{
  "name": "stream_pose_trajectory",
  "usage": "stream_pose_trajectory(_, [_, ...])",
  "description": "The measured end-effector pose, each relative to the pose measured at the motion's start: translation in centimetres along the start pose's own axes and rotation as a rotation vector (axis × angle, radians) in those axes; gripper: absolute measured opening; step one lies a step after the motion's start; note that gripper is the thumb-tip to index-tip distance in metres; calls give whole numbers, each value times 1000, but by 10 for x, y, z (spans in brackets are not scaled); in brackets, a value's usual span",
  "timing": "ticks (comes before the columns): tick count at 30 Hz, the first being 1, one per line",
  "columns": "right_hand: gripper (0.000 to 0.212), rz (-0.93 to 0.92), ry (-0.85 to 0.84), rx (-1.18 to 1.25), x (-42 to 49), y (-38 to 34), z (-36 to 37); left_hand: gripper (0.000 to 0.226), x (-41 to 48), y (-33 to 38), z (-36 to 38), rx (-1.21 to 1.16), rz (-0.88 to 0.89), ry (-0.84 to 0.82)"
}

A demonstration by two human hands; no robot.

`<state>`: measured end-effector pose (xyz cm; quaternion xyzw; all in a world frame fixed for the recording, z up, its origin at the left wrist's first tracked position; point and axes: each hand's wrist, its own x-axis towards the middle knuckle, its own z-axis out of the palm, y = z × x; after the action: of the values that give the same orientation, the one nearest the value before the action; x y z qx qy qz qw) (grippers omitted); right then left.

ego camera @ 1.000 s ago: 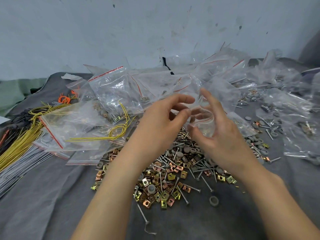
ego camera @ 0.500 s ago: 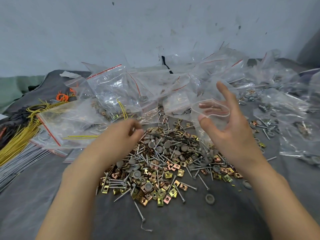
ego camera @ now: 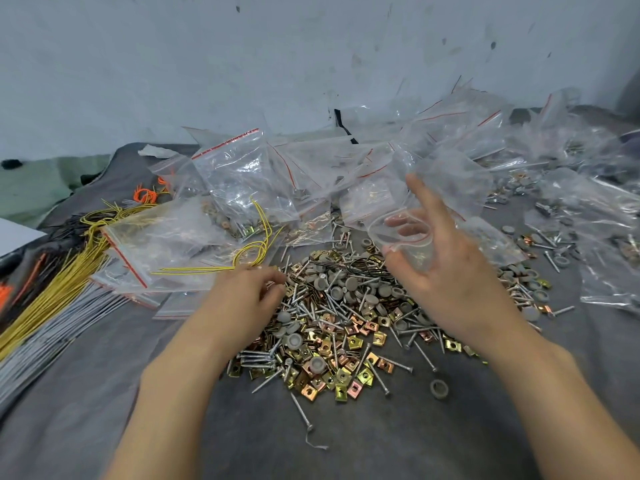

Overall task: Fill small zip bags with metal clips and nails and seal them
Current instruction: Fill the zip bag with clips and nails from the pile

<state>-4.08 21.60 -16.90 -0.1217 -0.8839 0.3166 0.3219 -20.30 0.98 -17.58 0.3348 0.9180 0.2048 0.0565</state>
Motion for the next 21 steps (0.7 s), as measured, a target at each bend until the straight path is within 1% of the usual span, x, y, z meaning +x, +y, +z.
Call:
stream_pose_trajectory(4, [76,-17,-13,-17,0,-1,1,32,0,5,6,133,-10,0])
stream_pose_trajectory(11, [75,-40,0,-18,2,2,1,23,4,9,8,135,-54,50])
stream_pose_trajectory(17, [73,-52,-1,-12,1,1,1,26,4,14,8,196,-97,36])
stream_pose_trajectory(21, [74,-47,-2,-11,0,2,0,23,2,15,9,190,-82,64])
